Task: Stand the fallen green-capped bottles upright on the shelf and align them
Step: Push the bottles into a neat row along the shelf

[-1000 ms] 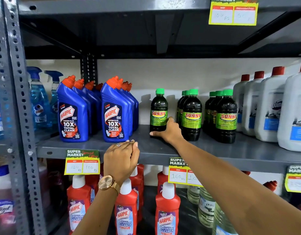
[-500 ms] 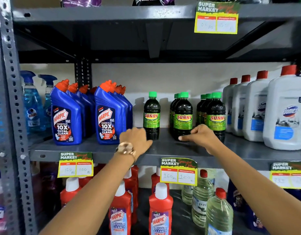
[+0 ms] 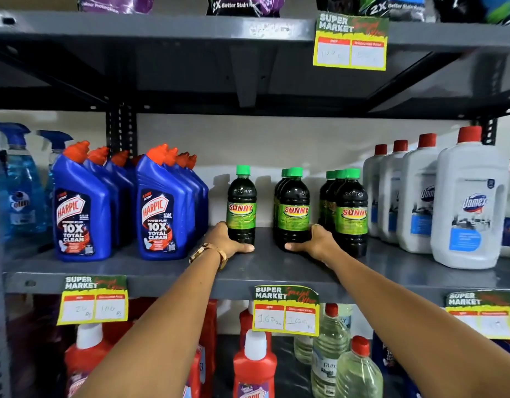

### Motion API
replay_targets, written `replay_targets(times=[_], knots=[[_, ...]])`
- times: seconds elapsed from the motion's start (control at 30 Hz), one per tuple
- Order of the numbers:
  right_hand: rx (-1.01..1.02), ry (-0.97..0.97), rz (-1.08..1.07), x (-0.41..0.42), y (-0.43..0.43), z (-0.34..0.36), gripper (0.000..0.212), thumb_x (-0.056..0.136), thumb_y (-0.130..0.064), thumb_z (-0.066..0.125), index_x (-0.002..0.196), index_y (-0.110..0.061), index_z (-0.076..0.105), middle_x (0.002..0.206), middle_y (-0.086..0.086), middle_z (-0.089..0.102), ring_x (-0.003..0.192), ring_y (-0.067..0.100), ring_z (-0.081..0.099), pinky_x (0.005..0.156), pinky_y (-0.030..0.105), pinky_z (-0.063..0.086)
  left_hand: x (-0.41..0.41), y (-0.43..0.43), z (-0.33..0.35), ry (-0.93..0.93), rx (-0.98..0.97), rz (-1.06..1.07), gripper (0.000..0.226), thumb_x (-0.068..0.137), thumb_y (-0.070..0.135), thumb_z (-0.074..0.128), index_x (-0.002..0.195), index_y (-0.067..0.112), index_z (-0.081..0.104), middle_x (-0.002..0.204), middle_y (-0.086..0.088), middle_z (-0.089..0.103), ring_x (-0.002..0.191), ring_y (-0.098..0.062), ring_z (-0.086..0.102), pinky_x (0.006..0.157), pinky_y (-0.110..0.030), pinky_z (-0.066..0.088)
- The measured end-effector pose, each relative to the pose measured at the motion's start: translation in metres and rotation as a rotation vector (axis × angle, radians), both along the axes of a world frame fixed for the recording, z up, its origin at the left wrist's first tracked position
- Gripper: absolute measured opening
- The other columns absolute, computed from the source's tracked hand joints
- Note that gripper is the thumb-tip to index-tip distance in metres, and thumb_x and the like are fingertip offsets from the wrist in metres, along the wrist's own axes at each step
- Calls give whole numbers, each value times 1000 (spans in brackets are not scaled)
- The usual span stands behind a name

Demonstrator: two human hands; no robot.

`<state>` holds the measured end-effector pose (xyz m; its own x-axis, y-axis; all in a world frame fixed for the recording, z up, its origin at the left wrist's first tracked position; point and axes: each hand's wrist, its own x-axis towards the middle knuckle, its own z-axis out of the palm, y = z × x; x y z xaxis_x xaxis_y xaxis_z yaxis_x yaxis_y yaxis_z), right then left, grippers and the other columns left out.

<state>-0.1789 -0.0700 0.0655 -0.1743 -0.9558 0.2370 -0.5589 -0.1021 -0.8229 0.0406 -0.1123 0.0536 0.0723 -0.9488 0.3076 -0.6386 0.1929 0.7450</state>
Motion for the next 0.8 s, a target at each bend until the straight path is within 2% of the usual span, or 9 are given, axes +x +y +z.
replay_targets(times=[0.1,0.33,0.6,0.8], knots=[[-7,80,-33,3,0,-2,76,69,-33,85,130,-2,51,130,18,60,119,33,57,102,39,46,-1,1,-1,-46,-16,-20,84,44,54,88,116,21,60,116,-2,67,102,-22,62,94,-36,50],[-23,160,-58,4,1,-4,71,72,-34,82,129,-2,52,129,18,62,117,34,59,99,38,47,-6,6,-2,-78,-34,-9,75,66,38,84,122,11,44,124,-11,58,112,-29,56,97,-40,46],[-8,250,-70,1,-1,-5,79,67,-46,83,127,-5,53,126,17,62,116,33,60,97,39,50,-6,1,-1,-202,-28,14,77,68,46,80,123,10,41,123,-12,60,112,-31,57,97,-43,47],[-9,274,-76,2,0,-4,69,74,-40,79,123,0,52,125,20,60,114,35,59,93,38,49,-7,0,-1,-213,-6,27,75,70,46,79,123,10,41,122,-11,60,110,-30,58,95,-42,48]])
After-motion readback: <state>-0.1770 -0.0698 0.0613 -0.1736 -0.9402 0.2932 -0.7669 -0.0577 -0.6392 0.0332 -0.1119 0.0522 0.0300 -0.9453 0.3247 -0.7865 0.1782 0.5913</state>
